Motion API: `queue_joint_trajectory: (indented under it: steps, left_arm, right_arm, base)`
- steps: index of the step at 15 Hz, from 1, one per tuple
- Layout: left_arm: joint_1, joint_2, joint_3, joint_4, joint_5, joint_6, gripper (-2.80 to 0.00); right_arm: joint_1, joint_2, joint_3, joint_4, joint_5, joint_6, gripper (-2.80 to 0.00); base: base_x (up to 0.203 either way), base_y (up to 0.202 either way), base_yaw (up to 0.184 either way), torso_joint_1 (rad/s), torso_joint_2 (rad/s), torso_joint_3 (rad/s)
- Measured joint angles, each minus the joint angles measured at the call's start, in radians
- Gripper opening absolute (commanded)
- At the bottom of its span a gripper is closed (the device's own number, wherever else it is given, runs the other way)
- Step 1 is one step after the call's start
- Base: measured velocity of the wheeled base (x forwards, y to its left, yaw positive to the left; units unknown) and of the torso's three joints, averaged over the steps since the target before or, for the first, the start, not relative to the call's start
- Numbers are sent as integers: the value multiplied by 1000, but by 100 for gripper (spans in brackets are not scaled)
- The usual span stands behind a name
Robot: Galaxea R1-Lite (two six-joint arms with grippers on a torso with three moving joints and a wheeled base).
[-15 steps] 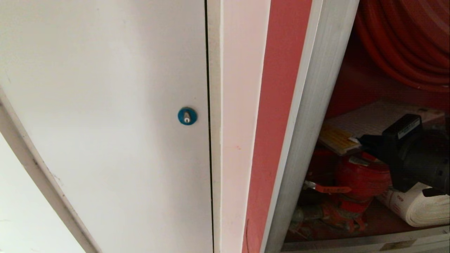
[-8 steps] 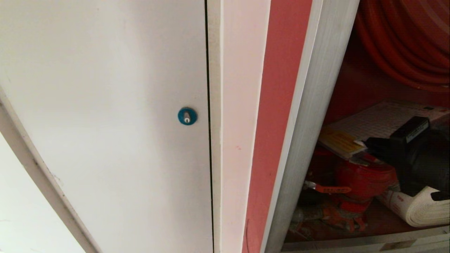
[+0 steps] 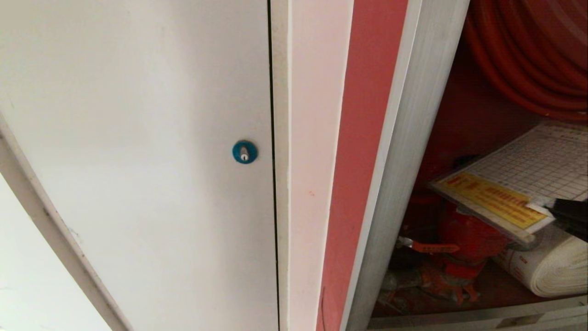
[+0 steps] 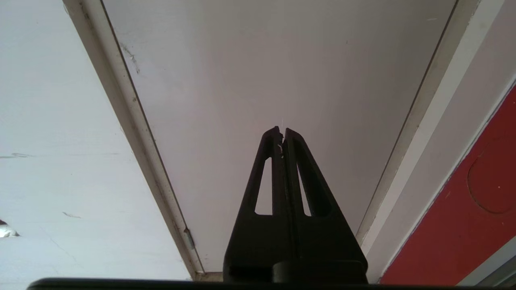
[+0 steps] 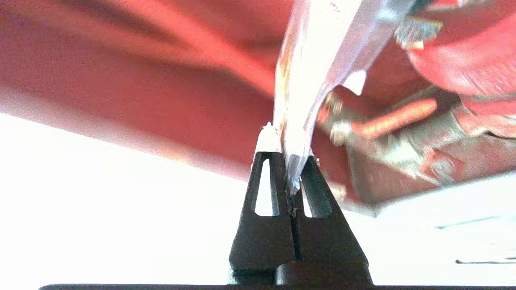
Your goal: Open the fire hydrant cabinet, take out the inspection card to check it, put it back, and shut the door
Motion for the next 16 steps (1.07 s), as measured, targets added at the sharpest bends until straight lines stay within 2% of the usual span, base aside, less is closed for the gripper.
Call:
queue_joint_trajectory:
  steps: [2, 5, 9, 12, 16]
  left_arm:
    - [0, 0, 0, 0, 0, 0, -280]
    - [0, 0, 0, 0, 0, 0, -280]
    - [0, 0, 0, 0, 0, 0, -280]
    - [0, 0, 0, 0, 0, 0, -280]
    - [0, 0, 0, 0, 0, 0, -280]
  right_arm:
    - [24, -114, -26, 121, 71, -61, -280]
    - [37, -288, -94, 357, 274, -174, -280]
    - [41, -416, -139, 591, 532, -421, -280]
    - [42, -431, -135, 636, 664, -629, -280]
    - [42, -326, -120, 612, 725, -888, -280]
  base:
    - [0, 0, 0, 0, 0, 0]
    - [0, 0, 0, 0, 0, 0]
    - [0, 0, 0, 0, 0, 0]
    - [0, 0, 0, 0, 0, 0]
    - [0, 0, 0, 0, 0, 0]
